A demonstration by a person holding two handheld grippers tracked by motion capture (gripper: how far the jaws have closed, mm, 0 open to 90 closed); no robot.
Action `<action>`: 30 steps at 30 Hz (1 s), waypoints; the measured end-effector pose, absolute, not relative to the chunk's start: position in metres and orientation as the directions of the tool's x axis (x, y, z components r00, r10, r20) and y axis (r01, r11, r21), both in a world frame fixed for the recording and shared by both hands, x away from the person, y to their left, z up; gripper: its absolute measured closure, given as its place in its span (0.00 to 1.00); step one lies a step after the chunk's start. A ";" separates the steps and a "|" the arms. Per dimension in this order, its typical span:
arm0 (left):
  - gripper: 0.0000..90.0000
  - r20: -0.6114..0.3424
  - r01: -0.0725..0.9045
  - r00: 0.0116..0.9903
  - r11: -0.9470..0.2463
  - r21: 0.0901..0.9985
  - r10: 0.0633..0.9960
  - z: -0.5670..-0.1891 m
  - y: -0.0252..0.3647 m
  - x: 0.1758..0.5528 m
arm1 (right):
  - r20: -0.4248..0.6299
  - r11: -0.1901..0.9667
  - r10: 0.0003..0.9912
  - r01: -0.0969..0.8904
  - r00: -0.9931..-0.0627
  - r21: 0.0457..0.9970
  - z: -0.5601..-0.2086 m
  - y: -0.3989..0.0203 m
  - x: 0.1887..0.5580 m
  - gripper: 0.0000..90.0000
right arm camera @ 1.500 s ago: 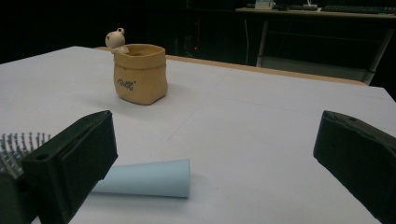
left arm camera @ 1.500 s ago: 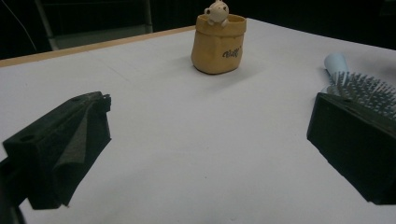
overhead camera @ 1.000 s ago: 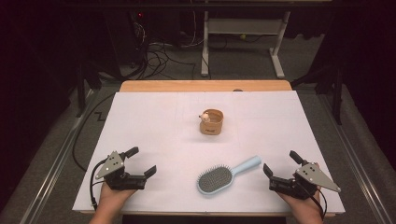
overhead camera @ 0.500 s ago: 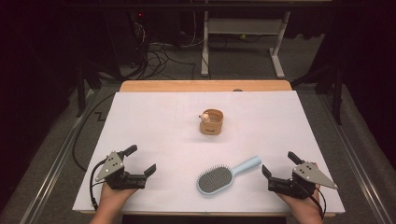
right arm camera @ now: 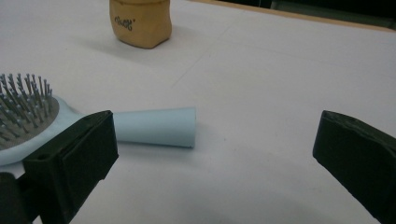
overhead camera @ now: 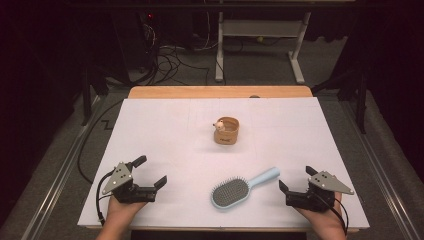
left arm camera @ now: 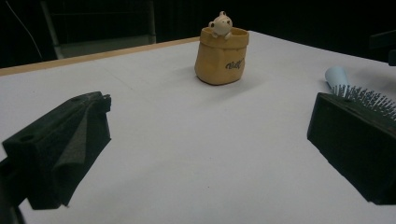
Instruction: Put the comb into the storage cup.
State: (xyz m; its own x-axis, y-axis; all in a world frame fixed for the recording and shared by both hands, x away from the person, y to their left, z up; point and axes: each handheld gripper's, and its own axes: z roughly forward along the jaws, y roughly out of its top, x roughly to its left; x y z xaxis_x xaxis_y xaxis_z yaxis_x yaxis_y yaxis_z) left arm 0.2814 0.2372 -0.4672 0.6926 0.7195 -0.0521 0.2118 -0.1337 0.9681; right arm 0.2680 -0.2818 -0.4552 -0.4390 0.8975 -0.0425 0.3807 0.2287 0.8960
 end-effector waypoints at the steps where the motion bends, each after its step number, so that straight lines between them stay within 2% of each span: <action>1: 0.00 -0.052 0.212 0.693 -0.134 0.968 0.719 -0.467 0.237 0.281 | -0.043 0.234 0.897 0.389 -0.440 0.891 -0.456 -0.282 0.268 0.01; 19: 0.01 -0.068 0.218 0.691 -0.119 0.969 0.720 -0.466 0.237 0.281 | -0.013 0.252 0.876 0.435 -0.482 0.864 -0.459 -0.284 0.268 0.26; 23: 0.01 -0.074 0.225 0.692 -0.117 0.967 0.718 -0.466 0.238 0.281 | -0.006 0.248 0.874 0.436 -0.485 0.865 -0.459 -0.285 0.268 0.36; 24: 0.01 -0.075 0.227 0.694 -0.119 0.967 0.716 -0.466 0.238 0.282 | 0.002 0.242 0.873 0.437 -0.488 0.866 -0.459 -0.285 0.267 0.44; 27: 0.02 -0.073 0.226 0.698 -0.121 0.967 0.713 -0.466 0.237 0.281 | 0.000 0.243 0.872 0.432 -0.490 0.868 -0.458 -0.285 0.267 0.49; 30: 0.02 -0.071 0.223 0.698 -0.123 0.967 0.712 -0.467 0.237 0.281 | 0.002 0.242 0.869 0.428 -0.495 0.871 -0.457 -0.285 0.267 0.60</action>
